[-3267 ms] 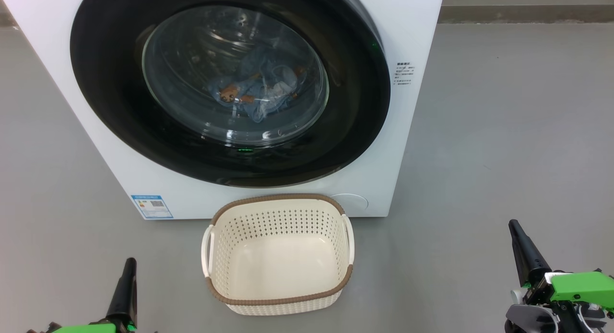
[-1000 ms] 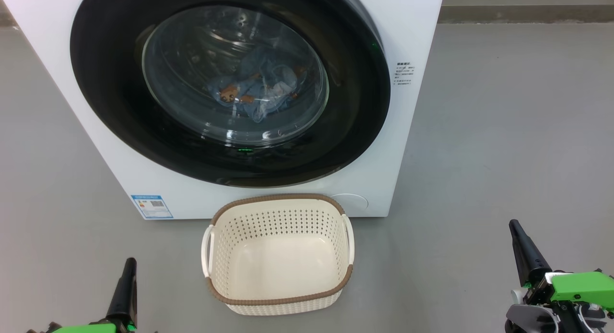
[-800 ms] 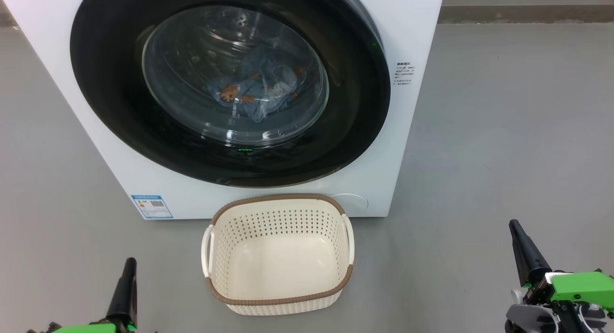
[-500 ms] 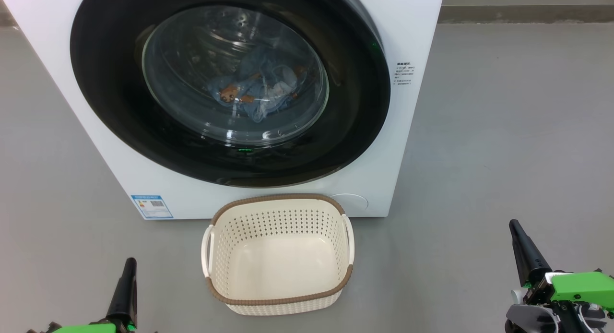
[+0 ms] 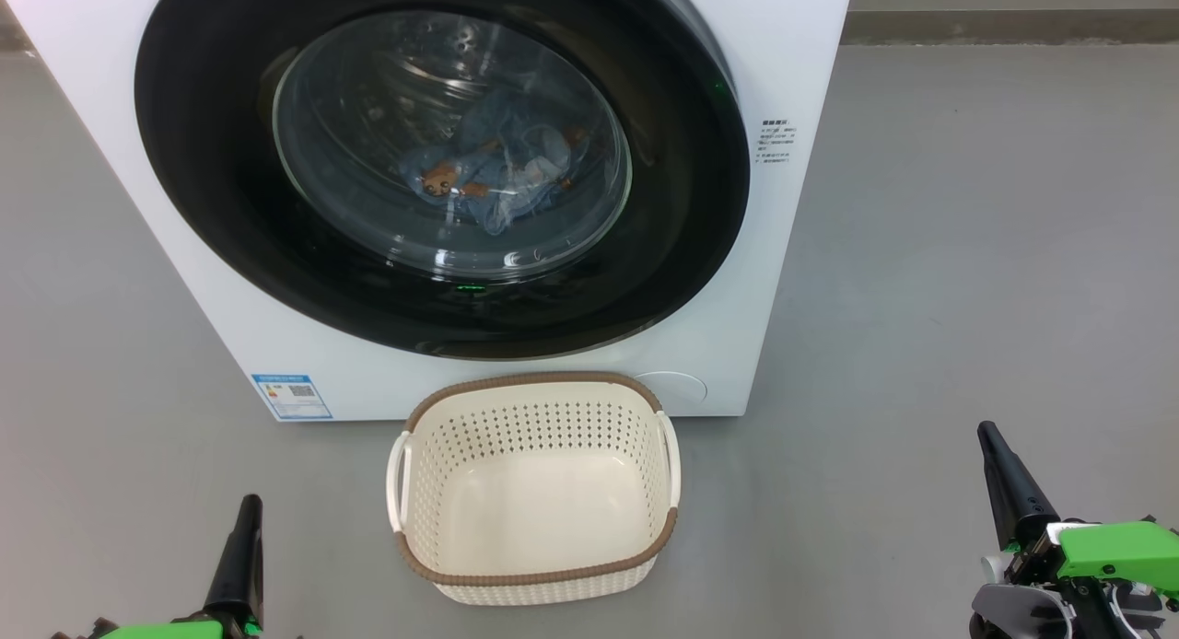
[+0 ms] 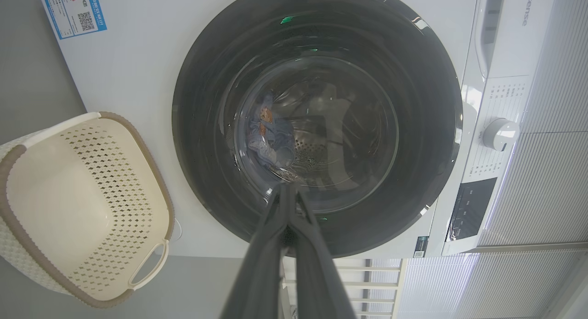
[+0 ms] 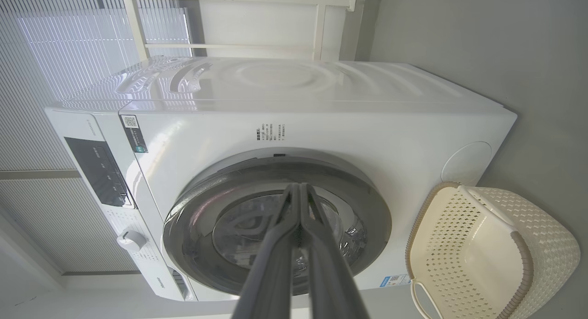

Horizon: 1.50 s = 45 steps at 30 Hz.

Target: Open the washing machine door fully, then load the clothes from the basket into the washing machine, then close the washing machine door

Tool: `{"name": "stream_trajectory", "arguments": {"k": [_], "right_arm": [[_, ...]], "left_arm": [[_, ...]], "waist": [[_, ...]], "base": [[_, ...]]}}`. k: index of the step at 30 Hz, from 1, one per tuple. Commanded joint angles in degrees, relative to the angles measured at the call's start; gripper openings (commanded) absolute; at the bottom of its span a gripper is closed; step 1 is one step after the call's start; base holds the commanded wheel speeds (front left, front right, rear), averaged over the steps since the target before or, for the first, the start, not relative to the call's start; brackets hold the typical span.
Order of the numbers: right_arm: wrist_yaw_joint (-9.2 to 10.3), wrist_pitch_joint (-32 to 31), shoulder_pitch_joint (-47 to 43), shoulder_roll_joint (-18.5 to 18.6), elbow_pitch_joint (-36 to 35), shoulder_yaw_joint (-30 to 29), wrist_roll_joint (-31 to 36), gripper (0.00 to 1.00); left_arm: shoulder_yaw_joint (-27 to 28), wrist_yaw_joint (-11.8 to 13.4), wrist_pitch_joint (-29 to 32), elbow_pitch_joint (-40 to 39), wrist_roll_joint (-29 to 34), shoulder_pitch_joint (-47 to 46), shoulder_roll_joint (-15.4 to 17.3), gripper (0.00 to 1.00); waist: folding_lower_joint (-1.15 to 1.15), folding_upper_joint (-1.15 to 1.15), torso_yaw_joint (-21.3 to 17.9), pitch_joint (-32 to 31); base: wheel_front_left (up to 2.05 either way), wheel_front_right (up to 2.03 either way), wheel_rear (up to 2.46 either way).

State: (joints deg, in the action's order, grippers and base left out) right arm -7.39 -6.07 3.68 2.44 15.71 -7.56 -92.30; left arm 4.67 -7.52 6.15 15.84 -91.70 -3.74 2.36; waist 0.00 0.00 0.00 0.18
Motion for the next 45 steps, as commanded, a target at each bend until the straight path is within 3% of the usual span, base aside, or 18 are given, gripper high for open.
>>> {"name": "stream_trajectory", "arguments": {"k": [1,45], "right_arm": [[-0.10,-0.43,2.50,0.46,-1.68,1.02,0.16,0.00],[-0.10,-0.45,2.50,0.45,-1.68,1.00,0.18,0.00]], "left_arm": [[1.84,0.03,0.34,-1.81,-0.47,-2.44,0.52,0.00],[1.84,0.03,0.33,-1.81,-0.48,-2.44,0.52,0.00]], "waist": [[0.00,0.00,0.00,0.00],[0.00,0.00,0.00,0.00]], "base": [[0.00,0.00,0.00],[0.00,0.00,0.00]]}}
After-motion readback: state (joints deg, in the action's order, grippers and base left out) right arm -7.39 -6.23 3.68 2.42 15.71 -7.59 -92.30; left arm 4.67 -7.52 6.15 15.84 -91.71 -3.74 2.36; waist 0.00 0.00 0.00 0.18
